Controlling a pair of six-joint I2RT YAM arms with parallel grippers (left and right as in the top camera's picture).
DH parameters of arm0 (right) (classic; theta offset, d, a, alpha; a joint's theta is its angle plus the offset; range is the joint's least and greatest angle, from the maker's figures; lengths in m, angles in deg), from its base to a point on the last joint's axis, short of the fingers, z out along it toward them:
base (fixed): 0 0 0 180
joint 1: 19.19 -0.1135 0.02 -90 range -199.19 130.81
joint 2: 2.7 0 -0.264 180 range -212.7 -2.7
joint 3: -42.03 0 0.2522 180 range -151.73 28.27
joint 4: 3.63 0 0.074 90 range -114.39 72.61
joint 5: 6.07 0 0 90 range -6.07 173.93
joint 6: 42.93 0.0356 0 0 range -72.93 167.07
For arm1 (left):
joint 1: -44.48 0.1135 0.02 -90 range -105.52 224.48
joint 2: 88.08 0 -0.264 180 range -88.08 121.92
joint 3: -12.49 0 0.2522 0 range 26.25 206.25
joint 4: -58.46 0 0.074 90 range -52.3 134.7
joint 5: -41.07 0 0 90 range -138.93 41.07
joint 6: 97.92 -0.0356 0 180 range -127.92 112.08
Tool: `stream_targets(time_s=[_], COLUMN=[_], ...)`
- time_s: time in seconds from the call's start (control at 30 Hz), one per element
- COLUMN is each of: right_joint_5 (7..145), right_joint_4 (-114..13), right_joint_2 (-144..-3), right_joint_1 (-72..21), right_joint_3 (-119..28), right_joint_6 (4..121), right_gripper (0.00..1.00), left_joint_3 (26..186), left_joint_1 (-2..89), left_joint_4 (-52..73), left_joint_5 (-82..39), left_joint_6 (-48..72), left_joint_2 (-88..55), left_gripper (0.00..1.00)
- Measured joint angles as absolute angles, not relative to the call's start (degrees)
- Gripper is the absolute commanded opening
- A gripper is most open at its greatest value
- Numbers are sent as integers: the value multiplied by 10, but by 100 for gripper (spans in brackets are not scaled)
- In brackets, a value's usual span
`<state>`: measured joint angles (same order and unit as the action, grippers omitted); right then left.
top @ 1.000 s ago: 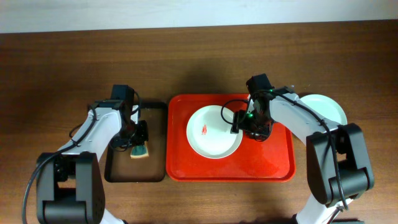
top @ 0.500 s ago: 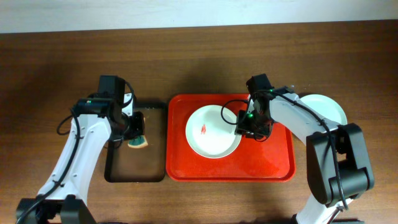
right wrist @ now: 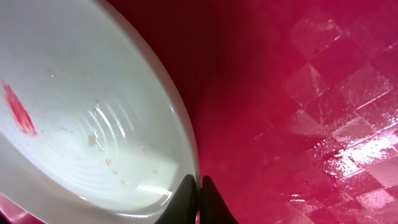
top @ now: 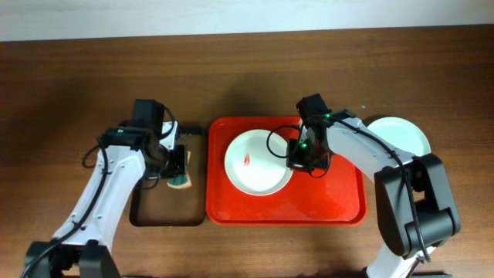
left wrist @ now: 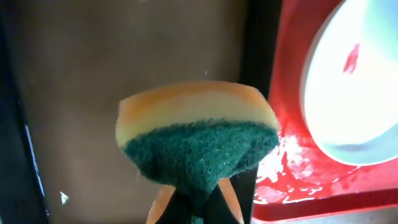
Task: Clean dirty plates on tray and stack at the side
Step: 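Lower left gripper and grasp the sponge on the black tray, then carry the sponge with left gripper onto the white plate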
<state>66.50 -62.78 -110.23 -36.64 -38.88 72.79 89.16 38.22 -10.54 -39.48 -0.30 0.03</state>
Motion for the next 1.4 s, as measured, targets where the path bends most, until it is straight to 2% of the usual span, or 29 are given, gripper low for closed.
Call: stream_targets(time_s=[0.1,0.27,0.57,0.6,0.63,0.67,0.73,0.8,0.83,0.87,0.9,0.93,0.97,1.17,1.2,1.27,1.4], right_joint_5=[665,665,665,665,665,665,665,664,663,663,663,663,663,663,663,663,663], right_joint_4=[-628,-625,-624,-624,-624,-626,-641,-650,-654,-653,-651,-651,-652,-652,-651,-651,-649], right_joint_2=[-1102,-1102,-1102,-1102,-1102,-1102,-1102,-1102,-1102,-1102,-1102,-1102,-1102,-1102,-1102,-1102,-1102], right_joint_1=[-366,-366,-367,-366,-366,-366,-366,-366,-366,-367,-367,-366,-367,-367,-367,-367,-369], right_joint_3=[-389,-389,-389,-389,-389,-389,-389,-389,-389,-389,-389,-389,-389,-389,-389,-389,-389], right_joint_6=[728,728,728,728,728,727,726,727,730,729,734,739,741,743,743,741,741], right_gripper=[4,4,5,20,29,28,4,51,55,55,41,17,4,4,11,32,32], left_joint_3=[806,724,723,727,736,746,754,755,756,757,757,757,757,757,757,757,757], left_joint_1=[382,382,382,382,382,382,382,382,382,382,382,382,382,382,382,382,382], left_joint_4=[-13,74,90,83,69,57,47,46,47,47,47,48,49,48,48,47,48], left_joint_5=[-395,-395,-405,-406,-406,-406,-407,-412,-414,-414,-414,-414,-414,-414,-414,-414,-414], left_joint_6=[-4,-4,13,13,13,13,13,13,13,13,13,13,13,13,13,13,13], left_joint_2=[2,3,42,43,48,53,54,55,55,58,60,61,61,61,61,61,61], left_gripper=[0,0,0,0,0,0,0,0,0,0,0,0,0,0,0,0,0])
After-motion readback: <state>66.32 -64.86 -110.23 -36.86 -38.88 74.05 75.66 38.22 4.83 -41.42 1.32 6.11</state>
